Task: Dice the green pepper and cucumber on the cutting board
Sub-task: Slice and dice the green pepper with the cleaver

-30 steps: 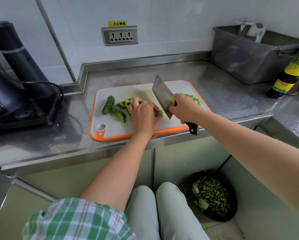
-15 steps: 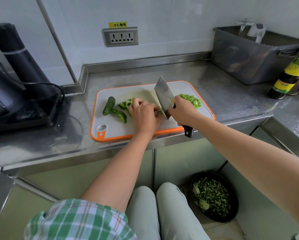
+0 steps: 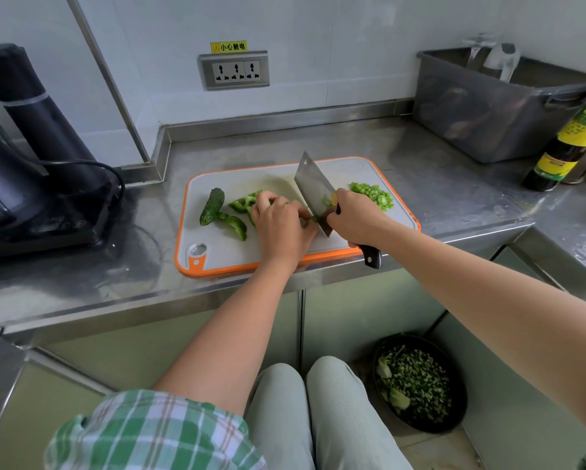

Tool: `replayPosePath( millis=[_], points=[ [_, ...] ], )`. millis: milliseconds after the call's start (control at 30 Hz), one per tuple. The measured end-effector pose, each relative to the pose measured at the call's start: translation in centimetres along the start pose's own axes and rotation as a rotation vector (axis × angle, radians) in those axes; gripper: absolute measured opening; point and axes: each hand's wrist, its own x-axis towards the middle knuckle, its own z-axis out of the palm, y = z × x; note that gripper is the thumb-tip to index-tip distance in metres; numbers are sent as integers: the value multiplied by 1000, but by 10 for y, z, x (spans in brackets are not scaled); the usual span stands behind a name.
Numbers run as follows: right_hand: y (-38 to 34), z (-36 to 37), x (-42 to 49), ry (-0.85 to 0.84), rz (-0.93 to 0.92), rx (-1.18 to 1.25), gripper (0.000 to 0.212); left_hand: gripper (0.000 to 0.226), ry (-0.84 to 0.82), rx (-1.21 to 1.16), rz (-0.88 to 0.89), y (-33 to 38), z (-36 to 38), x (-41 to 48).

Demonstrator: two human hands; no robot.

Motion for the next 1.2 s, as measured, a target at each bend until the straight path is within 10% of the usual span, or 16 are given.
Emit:
replayPosePath(
  millis=[1200],
  points=[
    [-7, 1, 1, -42, 8, 14, 7, 9, -8, -26, -31, 2, -4, -1]
  ],
)
